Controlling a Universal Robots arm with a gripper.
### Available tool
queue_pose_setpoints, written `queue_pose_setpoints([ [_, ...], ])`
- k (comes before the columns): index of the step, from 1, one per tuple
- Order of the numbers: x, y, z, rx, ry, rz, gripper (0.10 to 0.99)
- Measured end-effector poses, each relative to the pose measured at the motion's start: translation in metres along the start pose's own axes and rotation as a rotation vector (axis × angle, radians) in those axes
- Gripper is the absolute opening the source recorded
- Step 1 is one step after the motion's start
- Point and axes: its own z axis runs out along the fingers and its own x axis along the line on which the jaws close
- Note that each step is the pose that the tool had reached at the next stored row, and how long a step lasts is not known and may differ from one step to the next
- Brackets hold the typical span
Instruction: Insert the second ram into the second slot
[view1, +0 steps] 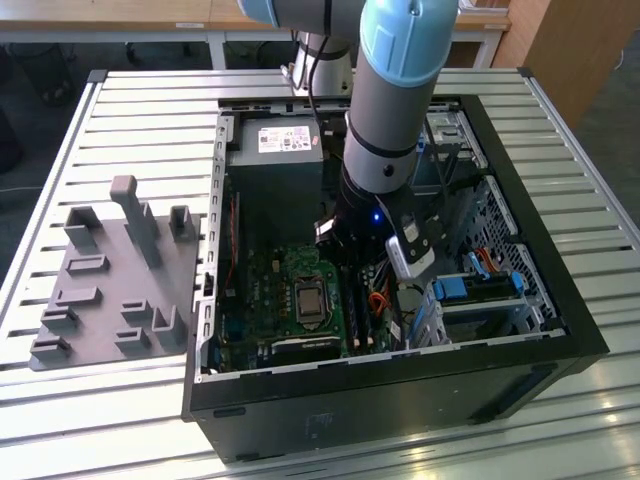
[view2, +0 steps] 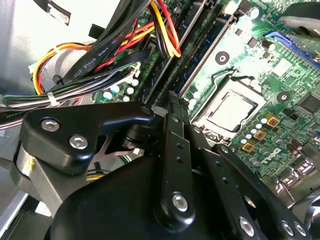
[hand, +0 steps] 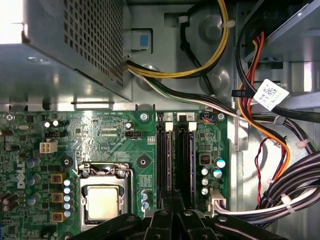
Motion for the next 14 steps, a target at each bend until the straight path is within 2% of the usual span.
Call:
queue_pose_setpoints([
  [2, 0.0, 0.0004, -0.0021, -0.001, -0.0003, 0.0, 0.106],
  [4, 0.0003, 0.0007, -0.0077, -0.004, -0.001, 0.0, 0.106],
  [6, 0.0009, 0.0004, -0.0153, -0.002, -0.0003, 0.0, 0.106],
  [14, 0.0017, 0.0006, -0.0312, -0.001, -0.0002, 0.0, 0.106],
])
